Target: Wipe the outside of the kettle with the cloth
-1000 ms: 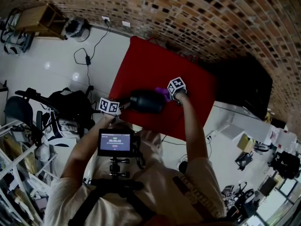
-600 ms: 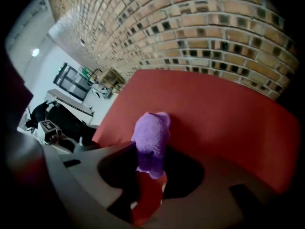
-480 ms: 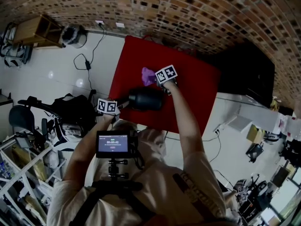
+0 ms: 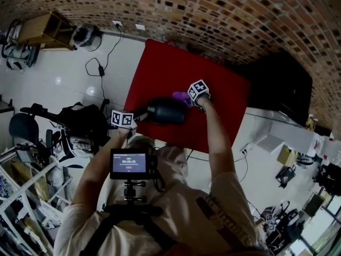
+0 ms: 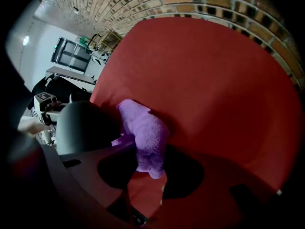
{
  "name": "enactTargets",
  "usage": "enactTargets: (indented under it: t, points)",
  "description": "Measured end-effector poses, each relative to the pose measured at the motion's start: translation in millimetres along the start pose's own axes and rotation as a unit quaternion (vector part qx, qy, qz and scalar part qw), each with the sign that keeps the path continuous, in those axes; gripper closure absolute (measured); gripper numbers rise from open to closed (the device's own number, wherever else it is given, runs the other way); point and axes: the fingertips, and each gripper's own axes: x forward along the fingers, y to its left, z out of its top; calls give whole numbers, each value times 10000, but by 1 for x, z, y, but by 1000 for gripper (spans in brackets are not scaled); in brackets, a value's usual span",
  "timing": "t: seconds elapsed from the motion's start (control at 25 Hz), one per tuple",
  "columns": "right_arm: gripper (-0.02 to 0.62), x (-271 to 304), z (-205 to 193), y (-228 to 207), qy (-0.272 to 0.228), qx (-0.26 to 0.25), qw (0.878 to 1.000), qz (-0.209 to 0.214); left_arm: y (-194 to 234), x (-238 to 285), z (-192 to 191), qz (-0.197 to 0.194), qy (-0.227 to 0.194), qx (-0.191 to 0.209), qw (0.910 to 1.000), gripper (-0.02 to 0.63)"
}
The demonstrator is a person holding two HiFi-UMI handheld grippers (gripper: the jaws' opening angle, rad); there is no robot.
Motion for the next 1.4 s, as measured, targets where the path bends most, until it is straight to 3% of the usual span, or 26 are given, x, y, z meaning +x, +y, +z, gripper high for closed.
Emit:
enactTargets:
  t: [0.12, 0.24, 0.32, 0.48, 0.6, 0.72, 0.92, 1.12, 1.28, 1.4]
  points:
    - [433, -12, -43, -24, -256, 390, 9989, 22, -10, -11, 6, -278, -360, 166, 9988, 508]
    - [431, -30, -71, -35, -1224, 910, 9882, 100, -15, -24, 0, -157, -577, 341, 9976, 500]
    - [431, -43, -85, -41, -1989, 1307, 9713, 67, -8, -25, -19, 133, -423, 511, 9977, 479]
    - [431, -64, -108, -30, -3250, 1983, 9242, 305, 2, -13, -54, 476, -148, 554, 9972, 402]
    - [431, -59, -121, -8, -3572, 2016, 9106, 510, 8, 1, -67, 818, -64, 474, 9955, 389]
    - [431, -52, -132, 21, -3643, 1959, 9074, 740, 14, 15, -72, 1171, -64, 288, 9927, 388]
    - [430, -43, -158, 44, -3479, 1709, 9185, 780, 23, 34, -72, 1538, -162, 15, 9880, 388]
    - [430, -53, -178, 46, -3653, 1868, 9077, 884, 37, 42, -67, 1723, -97, -93, 9850, 388]
    - [430, -62, -198, 43, -3628, 1876, 9088, 850, 45, 47, -64, 1774, -115, -223, 9838, 390]
    - [430, -73, -210, 33, -3655, 1833, 9096, 736, 47, 48, -65, 1834, 82, -149, 9829, 430]
